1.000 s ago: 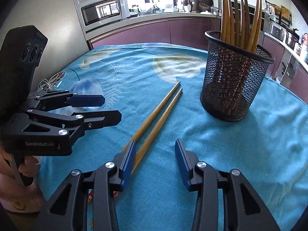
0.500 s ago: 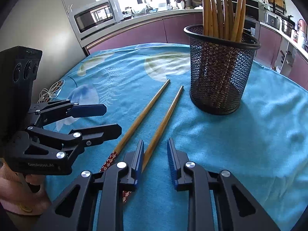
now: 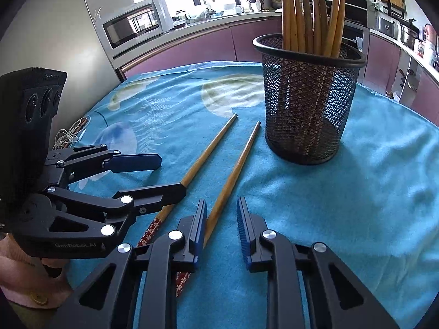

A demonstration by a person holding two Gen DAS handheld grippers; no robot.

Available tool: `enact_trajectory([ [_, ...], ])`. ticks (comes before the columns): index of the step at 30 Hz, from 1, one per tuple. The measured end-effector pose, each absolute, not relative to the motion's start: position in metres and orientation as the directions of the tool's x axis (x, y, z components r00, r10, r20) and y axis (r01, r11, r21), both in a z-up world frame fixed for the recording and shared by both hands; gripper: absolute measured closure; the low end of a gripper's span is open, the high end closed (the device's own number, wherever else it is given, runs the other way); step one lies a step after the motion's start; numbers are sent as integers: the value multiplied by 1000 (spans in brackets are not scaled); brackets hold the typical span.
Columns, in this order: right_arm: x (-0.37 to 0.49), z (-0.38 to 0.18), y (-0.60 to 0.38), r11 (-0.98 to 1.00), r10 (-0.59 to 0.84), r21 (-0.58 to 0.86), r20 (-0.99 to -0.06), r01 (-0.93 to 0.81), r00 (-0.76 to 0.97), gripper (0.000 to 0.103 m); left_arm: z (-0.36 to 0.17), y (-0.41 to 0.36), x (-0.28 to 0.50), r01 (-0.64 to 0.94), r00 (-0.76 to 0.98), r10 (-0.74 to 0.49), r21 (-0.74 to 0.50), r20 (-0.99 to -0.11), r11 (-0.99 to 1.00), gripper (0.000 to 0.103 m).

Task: Organize utensils
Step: 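Withdraw both tools and lower them over the last two chopsticks, then close the left tool on a chopstick while the right tool closes on the other chopstick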

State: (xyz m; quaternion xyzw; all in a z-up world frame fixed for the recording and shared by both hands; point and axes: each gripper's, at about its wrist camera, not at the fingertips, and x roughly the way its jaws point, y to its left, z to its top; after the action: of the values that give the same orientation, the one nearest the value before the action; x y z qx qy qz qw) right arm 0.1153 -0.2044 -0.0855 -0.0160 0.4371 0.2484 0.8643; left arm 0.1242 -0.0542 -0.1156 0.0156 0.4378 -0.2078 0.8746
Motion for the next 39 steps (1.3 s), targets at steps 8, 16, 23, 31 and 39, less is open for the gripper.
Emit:
enact_trajectory([
  [8,119,-86,-206,882,404,179,-763,-437,504,84,-117,-59,132,377,529,-333,-135,-781,916,55],
  [16,125,-86,-203,890,384,156,-765,-429,518,85,-117,-62,145,361,522,-306,-119,-796,925,70],
  [23,132,-86,-201,892,381,156,-764,-424,520,86,-118,-69,152,360,517,-300,-115,-802,926,78],
  [31,137,-87,-205,896,389,180,-760,-407,521,92,-119,-74,152,353,519,-305,-125,-799,927,89],
  [39,137,-87,-212,895,408,218,-752,-389,518,96,-120,-71,150,333,521,-319,-156,-791,930,94],
])
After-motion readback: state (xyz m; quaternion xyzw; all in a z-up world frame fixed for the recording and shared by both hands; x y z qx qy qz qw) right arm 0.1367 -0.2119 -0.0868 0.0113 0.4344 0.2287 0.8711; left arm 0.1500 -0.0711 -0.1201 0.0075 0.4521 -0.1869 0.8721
